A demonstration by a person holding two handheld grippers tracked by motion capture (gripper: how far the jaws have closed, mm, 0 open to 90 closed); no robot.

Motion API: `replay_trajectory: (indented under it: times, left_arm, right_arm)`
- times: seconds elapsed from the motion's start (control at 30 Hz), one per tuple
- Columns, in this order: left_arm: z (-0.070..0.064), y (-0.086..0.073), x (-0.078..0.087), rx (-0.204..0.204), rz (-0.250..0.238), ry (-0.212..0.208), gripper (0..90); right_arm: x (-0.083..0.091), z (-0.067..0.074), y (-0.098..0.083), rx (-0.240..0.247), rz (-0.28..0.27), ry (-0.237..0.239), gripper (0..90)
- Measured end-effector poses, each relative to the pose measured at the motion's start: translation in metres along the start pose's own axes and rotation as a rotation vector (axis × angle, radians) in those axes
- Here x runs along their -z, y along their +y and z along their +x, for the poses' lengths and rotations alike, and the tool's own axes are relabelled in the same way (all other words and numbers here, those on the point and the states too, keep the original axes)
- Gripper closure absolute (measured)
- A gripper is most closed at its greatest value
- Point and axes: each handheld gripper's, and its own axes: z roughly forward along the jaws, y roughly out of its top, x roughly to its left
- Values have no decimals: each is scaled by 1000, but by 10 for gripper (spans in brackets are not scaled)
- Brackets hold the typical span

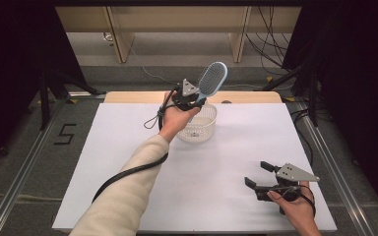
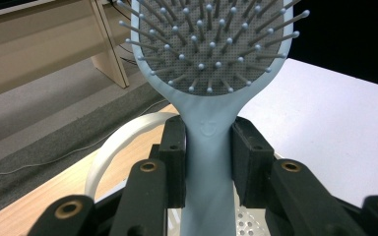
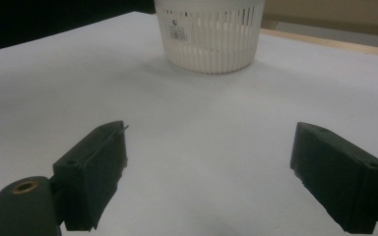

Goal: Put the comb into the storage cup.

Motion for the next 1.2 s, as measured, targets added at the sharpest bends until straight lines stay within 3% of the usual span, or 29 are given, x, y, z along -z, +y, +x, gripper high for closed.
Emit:
replay_trajectory:
  times: [1.2]
  left_arm:
    - [2,-6,-4,7,11,2,695]
  right_arm:
    - [0,0,0,0,1,2,146]
